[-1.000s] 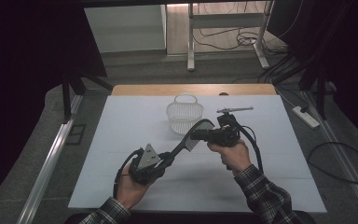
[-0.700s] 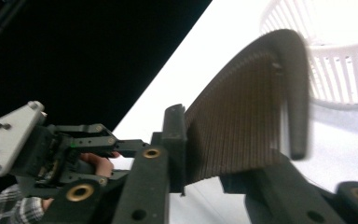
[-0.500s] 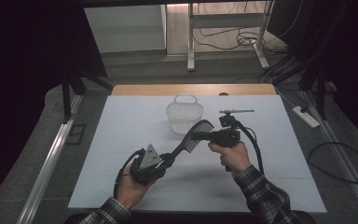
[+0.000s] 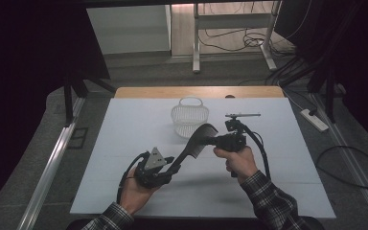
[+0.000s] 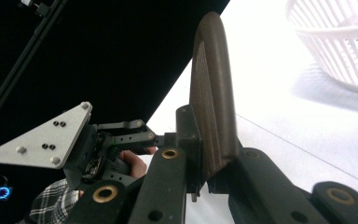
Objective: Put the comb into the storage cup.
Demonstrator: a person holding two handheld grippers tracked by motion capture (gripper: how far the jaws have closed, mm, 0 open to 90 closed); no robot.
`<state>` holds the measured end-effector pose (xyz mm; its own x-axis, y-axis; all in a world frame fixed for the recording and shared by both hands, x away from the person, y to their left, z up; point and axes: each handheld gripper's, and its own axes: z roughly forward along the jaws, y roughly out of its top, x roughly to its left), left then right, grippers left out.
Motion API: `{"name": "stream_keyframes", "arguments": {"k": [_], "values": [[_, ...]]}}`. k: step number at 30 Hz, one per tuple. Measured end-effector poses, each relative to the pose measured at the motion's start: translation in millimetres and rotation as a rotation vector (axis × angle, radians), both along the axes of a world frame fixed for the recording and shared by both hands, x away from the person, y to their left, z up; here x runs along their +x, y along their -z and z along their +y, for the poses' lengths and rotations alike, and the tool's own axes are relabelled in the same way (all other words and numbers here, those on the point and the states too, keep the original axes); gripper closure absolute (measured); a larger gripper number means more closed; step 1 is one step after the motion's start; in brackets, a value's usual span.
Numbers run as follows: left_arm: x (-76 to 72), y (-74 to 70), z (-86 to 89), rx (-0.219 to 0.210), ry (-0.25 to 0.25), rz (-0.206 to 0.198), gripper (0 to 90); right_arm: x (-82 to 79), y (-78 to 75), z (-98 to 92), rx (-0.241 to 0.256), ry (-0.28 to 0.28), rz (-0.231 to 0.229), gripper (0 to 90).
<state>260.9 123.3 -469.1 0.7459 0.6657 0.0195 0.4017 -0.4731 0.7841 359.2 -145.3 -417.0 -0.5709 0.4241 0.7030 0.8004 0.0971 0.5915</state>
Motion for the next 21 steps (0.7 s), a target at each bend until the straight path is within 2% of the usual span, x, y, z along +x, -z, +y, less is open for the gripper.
{"name": "stream_keyframes", "arguments": {"k": [3,12,21], "values": [[1.7,0.2,1.9,-0.012,-0.006,0.018,49.9,-0.6,-0.9,-0.6,-0.006,0.006,-0.015,86.4],[4.1,0.5,6.4,-0.035,-0.014,0.051,38.9,-2.3,-3.7,-2.8,-0.021,0.006,-0.063,86.4],[5.1,1.7,8.6,-0.036,-0.01,0.077,29.2,-3.6,-5.0,-2.8,-0.041,-0.007,-0.094,86.3]]}}
